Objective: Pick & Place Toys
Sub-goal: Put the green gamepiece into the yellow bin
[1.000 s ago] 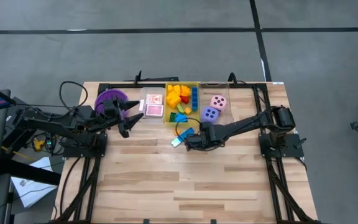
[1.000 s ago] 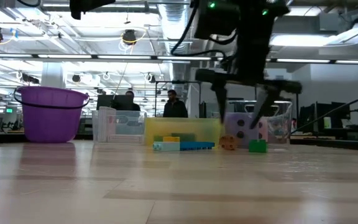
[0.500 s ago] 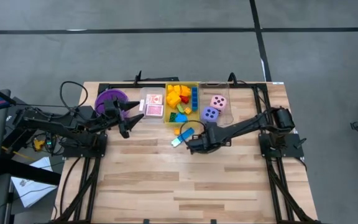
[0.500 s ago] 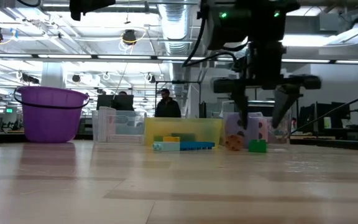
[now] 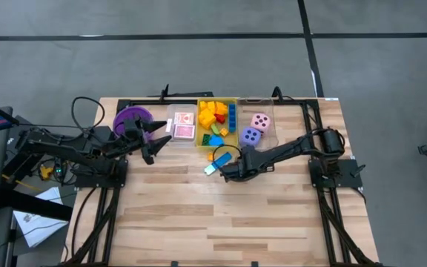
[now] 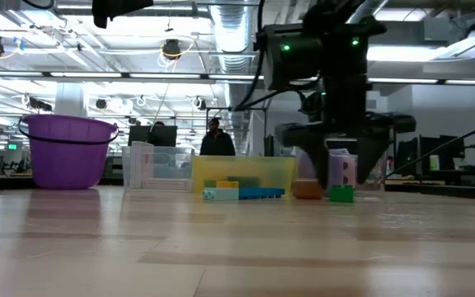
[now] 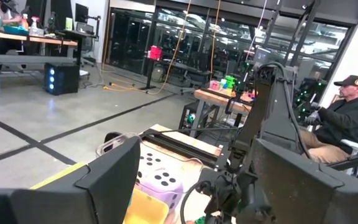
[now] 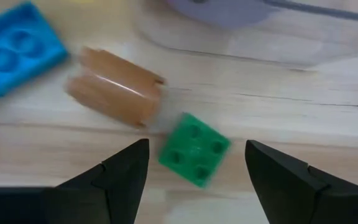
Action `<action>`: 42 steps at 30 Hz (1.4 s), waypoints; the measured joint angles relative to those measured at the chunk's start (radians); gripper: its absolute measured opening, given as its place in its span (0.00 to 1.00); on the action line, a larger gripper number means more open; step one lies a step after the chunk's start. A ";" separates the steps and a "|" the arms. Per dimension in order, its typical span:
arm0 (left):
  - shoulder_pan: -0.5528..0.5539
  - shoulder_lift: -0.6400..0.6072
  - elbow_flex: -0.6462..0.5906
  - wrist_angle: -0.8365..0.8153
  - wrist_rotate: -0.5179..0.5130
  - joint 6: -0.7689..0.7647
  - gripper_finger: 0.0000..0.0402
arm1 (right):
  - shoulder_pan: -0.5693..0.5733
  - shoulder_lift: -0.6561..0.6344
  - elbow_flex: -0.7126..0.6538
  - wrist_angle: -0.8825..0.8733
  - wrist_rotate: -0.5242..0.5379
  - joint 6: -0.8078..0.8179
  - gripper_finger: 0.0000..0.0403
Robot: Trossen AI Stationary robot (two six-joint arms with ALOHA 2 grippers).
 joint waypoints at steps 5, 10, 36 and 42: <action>0.000 0.000 0.000 0.001 0.000 0.000 0.76 | 0.006 -0.002 0.000 -0.017 0.008 -0.004 0.64; 0.000 0.000 0.000 0.001 0.000 0.000 0.76 | 0.005 -0.003 -0.010 -0.015 0.014 -0.022 0.64; -0.023 0.000 0.000 0.001 0.000 -0.026 0.76 | 0.019 -0.007 -0.105 0.141 -0.035 -0.019 0.42; -0.023 0.000 0.000 0.001 0.000 -0.027 0.76 | 0.029 -0.007 -0.105 0.141 -0.040 0.027 0.35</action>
